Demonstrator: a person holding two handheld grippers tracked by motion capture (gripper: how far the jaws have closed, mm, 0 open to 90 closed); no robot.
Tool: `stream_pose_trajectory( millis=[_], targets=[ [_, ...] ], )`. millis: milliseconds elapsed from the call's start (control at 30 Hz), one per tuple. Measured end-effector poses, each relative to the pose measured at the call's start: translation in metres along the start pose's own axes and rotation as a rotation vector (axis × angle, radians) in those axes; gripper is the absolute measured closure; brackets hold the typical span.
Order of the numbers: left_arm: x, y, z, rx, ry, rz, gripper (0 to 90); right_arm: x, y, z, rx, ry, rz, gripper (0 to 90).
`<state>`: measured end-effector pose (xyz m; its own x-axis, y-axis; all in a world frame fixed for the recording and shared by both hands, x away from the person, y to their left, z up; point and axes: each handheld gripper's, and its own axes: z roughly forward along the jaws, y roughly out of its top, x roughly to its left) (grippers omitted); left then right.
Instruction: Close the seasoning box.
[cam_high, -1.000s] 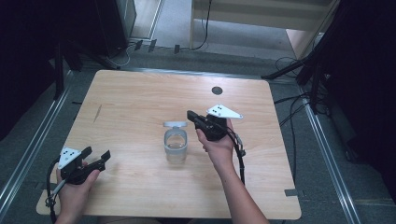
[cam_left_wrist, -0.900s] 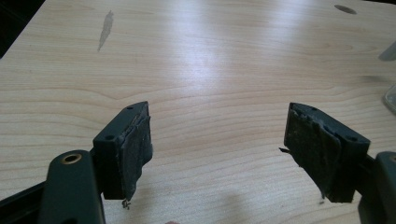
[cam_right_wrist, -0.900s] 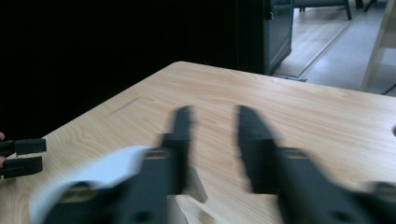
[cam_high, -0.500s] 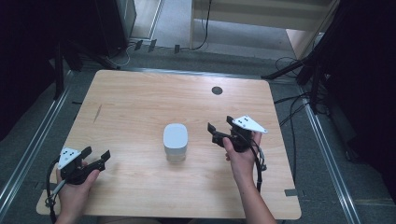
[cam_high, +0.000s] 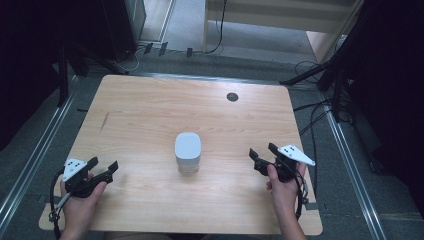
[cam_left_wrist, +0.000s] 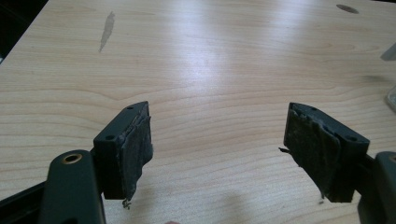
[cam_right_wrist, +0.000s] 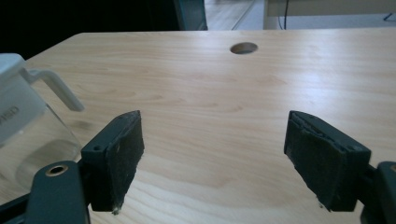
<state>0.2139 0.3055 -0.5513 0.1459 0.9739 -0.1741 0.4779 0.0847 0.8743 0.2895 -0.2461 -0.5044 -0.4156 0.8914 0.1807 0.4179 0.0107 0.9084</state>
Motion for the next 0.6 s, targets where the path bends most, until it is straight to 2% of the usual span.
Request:
stream_pose_trajectory(
  millis=[133, 400, 600],
  targets=[
    [0.000, 0.000, 0.000, -0.002, 0.003, -0.001, 23.9, -0.012, -0.013, -0.012, 0.007, -0.010, 0.031, 21.8],
    [0.000, 0.000, 0.000, 0.000, 0.002, 0.000, 23.9, -0.029, -0.035, -0.033, 0.033, -0.047, 0.053, 22.2],
    [0.000, 0.000, 0.000, 0.000, 0.002, 0.001, 23.9, -0.045, -0.049, -0.056, 0.048, -0.089, 0.062, 22.4]
  ],
)
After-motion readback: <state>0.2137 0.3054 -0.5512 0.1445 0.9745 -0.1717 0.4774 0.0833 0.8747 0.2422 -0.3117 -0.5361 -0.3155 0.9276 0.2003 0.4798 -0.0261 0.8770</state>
